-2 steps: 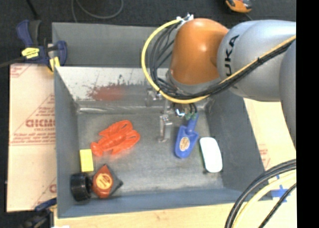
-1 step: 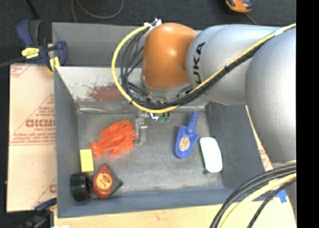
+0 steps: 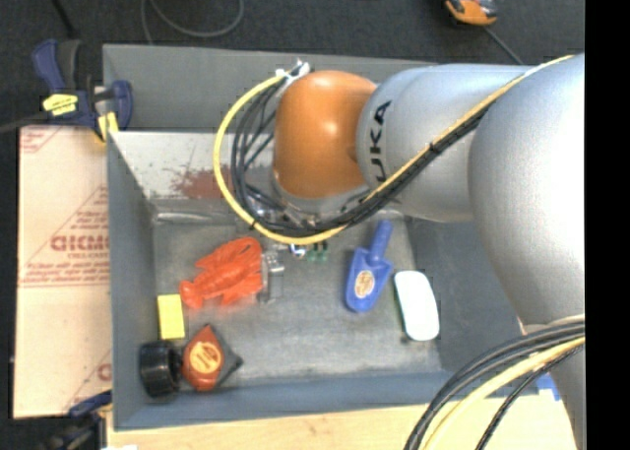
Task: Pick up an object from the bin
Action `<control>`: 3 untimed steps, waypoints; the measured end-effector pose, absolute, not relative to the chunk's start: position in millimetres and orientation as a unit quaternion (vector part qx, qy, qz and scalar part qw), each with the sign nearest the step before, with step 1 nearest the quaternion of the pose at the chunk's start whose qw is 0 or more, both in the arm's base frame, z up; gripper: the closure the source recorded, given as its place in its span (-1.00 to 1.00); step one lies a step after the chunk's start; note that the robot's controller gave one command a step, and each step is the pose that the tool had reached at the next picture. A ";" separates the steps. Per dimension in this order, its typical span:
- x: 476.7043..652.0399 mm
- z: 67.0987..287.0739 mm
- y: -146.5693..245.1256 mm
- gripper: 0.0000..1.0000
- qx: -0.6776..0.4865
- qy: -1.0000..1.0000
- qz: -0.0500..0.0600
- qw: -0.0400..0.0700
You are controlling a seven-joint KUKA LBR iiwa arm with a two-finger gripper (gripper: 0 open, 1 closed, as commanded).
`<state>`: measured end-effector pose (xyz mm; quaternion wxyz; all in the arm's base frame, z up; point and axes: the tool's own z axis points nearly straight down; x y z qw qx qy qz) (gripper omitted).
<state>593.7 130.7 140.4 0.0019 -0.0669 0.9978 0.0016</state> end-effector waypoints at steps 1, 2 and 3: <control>611.1 88.7 131.8 -1.00 -0.080 0.997 0.000 0.005; 616.1 67.4 136.0 1.00 -0.083 0.996 0.004 0.015; 614.8 69.9 135.4 1.00 -0.083 0.996 0.004 0.015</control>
Offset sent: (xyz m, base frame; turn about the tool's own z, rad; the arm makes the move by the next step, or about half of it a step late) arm 0.0096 0.0016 -0.0704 -0.0369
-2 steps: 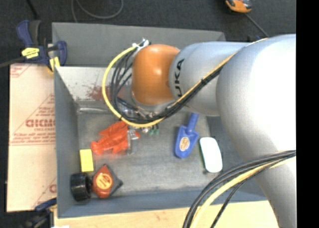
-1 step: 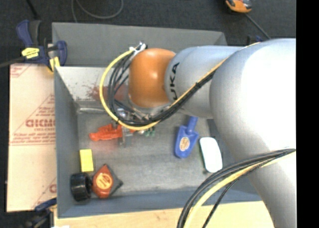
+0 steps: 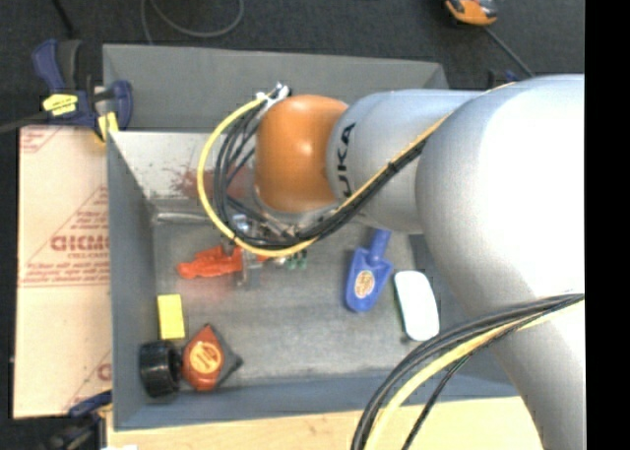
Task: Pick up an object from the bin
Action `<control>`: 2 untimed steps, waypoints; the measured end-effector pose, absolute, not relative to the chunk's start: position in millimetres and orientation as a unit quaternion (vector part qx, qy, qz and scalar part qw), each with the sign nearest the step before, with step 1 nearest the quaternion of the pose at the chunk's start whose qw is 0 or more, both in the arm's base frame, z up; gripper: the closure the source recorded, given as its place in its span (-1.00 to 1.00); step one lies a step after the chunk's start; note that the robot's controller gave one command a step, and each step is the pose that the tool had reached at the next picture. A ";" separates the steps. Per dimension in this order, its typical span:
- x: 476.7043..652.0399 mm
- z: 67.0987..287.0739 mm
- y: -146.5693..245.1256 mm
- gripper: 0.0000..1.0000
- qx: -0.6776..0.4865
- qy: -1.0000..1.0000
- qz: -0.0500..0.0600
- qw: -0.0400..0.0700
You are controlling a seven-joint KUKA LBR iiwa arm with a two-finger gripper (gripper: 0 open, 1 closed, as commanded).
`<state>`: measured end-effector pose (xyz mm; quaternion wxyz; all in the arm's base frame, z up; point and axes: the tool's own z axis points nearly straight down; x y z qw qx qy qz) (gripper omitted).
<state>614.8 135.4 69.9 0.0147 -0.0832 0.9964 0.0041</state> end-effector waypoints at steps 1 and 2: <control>615.4 75.3 135.6 1.00 -0.083 0.996 0.004 0.014; 616.4 82.2 135.6 1.00 -0.083 0.996 0.003 0.011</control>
Offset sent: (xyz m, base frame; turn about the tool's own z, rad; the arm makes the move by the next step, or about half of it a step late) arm -0.0002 0.0000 0.0196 -0.0001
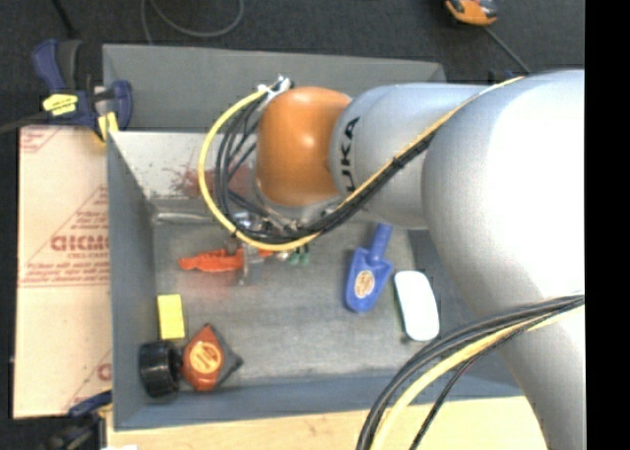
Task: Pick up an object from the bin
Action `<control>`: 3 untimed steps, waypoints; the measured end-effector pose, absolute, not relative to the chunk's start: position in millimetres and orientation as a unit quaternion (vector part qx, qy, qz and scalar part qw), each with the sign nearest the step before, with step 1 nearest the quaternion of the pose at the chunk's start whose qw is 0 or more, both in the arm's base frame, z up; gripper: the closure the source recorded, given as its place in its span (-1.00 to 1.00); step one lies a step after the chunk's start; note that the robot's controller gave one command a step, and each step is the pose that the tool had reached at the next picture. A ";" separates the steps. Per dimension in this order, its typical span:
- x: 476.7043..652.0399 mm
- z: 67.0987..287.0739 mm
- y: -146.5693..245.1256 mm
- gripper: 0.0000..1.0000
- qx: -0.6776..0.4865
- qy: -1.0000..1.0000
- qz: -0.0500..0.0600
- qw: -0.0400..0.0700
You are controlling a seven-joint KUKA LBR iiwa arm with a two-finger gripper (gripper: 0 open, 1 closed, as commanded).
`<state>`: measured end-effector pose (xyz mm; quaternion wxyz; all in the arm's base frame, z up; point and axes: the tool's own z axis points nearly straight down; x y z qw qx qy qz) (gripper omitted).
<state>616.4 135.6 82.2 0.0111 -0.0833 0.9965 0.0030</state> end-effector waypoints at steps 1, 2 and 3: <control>615.4 86.4 135.0 1.00 -0.083 0.997 0.002 0.006; 615.4 91.2 134.8 1.00 -0.083 0.997 0.001 0.004; 613.4 99.4 134.3 1.00 -0.083 0.997 0.001 -0.001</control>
Offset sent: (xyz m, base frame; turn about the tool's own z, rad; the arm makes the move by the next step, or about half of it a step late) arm -0.0001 0.0001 0.0198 -0.0001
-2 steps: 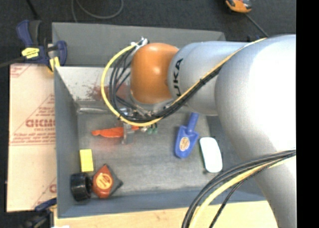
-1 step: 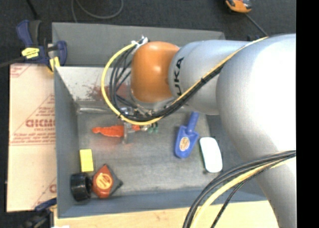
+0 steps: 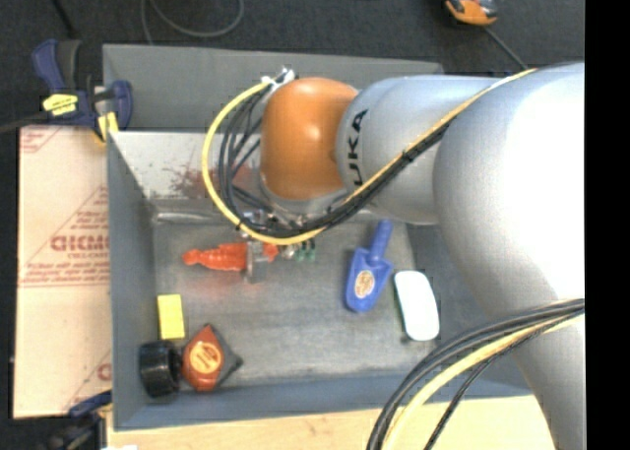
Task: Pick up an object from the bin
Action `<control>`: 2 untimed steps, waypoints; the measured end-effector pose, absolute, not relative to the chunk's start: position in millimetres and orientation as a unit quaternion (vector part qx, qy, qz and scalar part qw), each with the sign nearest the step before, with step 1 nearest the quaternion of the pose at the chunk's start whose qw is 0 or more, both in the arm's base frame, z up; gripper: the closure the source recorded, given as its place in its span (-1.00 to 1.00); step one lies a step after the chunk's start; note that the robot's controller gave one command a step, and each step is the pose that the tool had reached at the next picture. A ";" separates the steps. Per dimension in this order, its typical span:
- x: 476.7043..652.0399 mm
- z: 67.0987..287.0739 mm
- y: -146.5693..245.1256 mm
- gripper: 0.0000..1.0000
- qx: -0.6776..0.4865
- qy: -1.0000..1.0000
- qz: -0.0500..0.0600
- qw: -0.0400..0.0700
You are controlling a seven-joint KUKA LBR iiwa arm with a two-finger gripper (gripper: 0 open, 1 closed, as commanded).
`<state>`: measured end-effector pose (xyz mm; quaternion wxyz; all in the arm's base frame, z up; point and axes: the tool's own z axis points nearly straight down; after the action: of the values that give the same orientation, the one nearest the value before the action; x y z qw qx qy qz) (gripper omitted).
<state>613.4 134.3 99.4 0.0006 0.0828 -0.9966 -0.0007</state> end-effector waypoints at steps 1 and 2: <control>612.7 121.5 133.9 1.00 0.082 -0.997 0.000 0.002; 614.8 139.7 134.2 1.00 0.082 -0.997 -0.001 -0.002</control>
Offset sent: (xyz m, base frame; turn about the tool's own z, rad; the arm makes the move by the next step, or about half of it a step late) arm -0.0001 0.0000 0.0361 0.0000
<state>614.8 134.2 139.7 -0.0021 0.0822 -0.9966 -0.0008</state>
